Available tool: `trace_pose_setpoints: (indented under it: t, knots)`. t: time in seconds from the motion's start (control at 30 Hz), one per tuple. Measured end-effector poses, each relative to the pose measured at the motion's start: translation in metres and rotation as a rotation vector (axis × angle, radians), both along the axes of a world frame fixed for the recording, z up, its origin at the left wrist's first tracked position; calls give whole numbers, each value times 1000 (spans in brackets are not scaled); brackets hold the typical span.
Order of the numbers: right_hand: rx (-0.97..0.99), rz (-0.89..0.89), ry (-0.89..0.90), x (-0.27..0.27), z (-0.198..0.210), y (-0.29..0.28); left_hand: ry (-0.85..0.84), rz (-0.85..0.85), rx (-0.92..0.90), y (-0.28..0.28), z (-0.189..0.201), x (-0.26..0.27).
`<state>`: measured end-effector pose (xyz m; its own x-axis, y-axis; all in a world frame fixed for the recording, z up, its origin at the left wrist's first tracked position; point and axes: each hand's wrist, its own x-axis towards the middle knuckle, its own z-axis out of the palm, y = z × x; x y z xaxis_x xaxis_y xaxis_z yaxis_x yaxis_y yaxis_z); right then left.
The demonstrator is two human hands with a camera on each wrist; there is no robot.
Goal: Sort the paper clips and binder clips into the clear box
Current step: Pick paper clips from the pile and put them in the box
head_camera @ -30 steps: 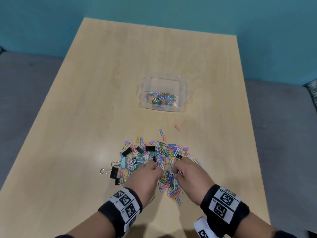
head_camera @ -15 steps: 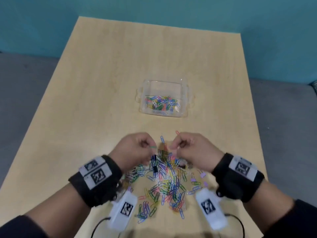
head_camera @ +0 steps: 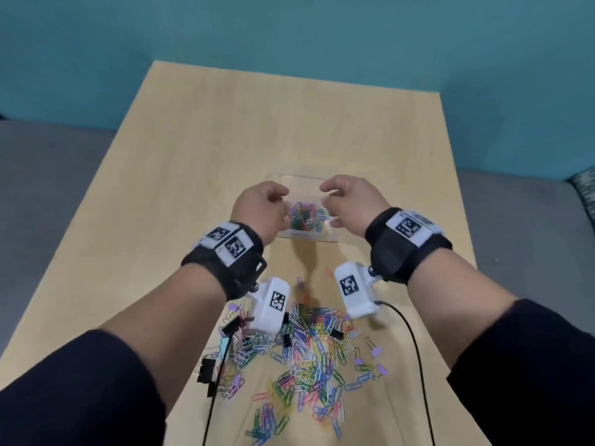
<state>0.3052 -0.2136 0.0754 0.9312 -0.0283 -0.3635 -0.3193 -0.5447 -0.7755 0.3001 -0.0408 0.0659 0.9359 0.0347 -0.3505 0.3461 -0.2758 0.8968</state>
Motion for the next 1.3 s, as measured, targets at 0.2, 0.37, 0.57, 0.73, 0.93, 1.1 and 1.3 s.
trace_pose_setpoints:
  t: [0.2,0.37,0.57,0.73,0.93,1.1,1.3]
  knots:
    - [-193,271,-83,-131,0,-27,-92,-288,247,50,2,-111]
    - [-177,655,202,-255,-26,-30,273,-749,218,81,-16,-219]
    - [-237,706,78,-280,-55,3,45,-714,271,59,-52,-257]
    - [-463,511,-91,-283,-58,18,-256,-635,531,51,-57,-257]
    - [-643,416,18,-289,-60,25,-234,-765,829,35,-61,-270]
    - [-679,443,-71,-267,-75,42,-268,-680,876,15,-76,-251]
    - [-661,492,-138,-259,-71,44,-276,-641,868,12,-78,-239]
